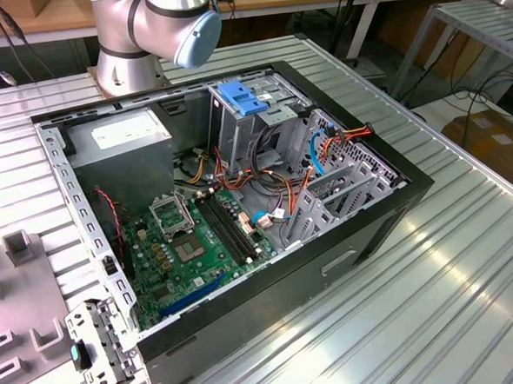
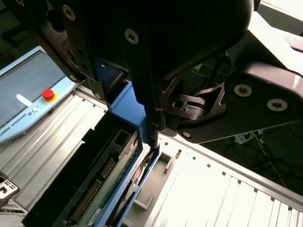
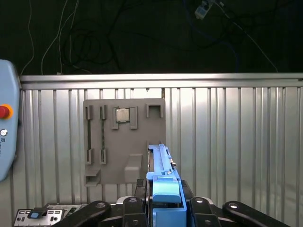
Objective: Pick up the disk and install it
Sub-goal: 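Pick up the disk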
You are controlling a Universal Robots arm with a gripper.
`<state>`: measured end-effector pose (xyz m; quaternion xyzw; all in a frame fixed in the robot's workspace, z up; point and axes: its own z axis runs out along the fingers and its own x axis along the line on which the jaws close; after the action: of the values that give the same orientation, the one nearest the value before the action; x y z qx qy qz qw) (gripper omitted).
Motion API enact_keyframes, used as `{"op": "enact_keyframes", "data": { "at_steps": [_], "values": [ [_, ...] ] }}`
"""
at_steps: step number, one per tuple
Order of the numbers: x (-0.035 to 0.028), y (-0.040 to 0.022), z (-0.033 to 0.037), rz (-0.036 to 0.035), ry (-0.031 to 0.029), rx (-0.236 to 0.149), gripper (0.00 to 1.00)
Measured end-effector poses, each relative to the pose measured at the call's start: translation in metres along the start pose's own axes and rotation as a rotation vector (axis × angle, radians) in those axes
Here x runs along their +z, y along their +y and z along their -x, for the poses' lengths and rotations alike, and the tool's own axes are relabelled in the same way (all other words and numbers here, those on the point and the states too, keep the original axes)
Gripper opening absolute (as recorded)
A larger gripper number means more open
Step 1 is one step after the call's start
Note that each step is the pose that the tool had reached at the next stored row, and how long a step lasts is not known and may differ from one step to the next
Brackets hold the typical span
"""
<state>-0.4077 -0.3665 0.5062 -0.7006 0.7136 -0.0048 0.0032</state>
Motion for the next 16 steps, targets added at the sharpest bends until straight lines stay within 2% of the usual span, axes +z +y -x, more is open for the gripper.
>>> {"op": "enact_keyframes", "data": {
  "at_steps": [2, 4, 13, 16],
  "values": [
    [0.0000, -0.0005, 0.0000, 0.0000, 0.0002, 0.000, 0.37],
    [0.0000, -0.0047, 0.0001, 0.0000, 0.0002, 0.000, 0.37],
    [0.0002, -0.0156, 0.0003, 0.0000, 0.0002, 0.000, 0.37],
    [0.0003, -0.0240, 0.0004, 0.0000, 0.0002, 0.000, 0.37]
  ]
}}
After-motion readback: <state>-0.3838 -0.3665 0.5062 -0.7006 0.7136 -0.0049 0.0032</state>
